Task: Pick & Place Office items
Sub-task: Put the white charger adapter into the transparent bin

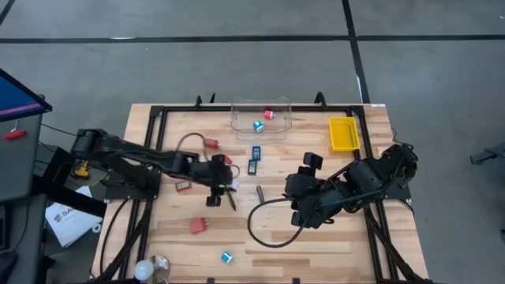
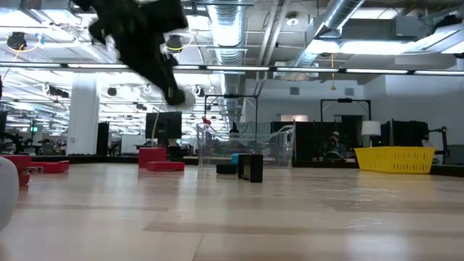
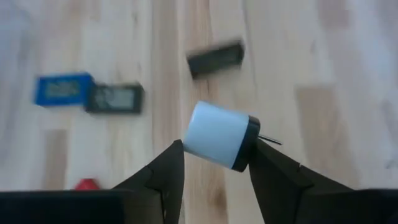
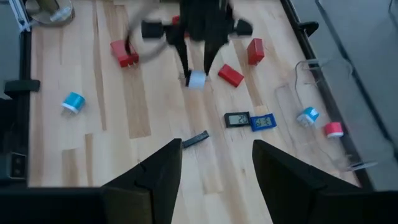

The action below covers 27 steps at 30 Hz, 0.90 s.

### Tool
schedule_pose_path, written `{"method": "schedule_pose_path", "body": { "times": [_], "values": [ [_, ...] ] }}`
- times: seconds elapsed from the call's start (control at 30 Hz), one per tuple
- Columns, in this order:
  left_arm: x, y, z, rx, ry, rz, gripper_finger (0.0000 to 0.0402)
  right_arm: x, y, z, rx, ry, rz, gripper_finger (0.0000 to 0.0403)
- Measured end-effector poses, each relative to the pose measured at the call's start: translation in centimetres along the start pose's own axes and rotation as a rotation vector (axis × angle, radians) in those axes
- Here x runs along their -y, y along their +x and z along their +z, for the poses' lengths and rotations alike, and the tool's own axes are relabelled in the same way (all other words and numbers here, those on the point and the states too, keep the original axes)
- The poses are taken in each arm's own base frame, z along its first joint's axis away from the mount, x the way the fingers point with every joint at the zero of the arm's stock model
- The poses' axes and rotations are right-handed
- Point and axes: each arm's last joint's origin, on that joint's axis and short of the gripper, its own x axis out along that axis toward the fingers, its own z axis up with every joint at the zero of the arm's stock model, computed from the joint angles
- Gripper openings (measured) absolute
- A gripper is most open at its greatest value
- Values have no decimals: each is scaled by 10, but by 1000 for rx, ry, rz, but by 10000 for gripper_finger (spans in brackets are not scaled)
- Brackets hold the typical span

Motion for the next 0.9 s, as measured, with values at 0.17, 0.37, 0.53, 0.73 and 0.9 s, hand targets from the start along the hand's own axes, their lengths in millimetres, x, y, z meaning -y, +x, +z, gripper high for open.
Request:
{"method": "schedule_pose_path", "body": {
  "times": [0.17,0.37,0.53,0.73,0.9],
  "values": [
    [8,-40,20,274,-52,-51,149,-5,3,-2,14,-124,-49,189],
    [16,-67,20,524,-133,-131,150,-16,17,-12,20,-269,-187,189],
    [16,-72,15,720,-223,-177,150,-37,25,-20,89,-415,-270,189],
    [14,-69,6,870,-322,-228,153,-65,34,-25,201,-593,-342,189],
    [16,-69,6,921,-354,-288,153,-65,47,-25,194,-598,-365,193]
  ]
}}
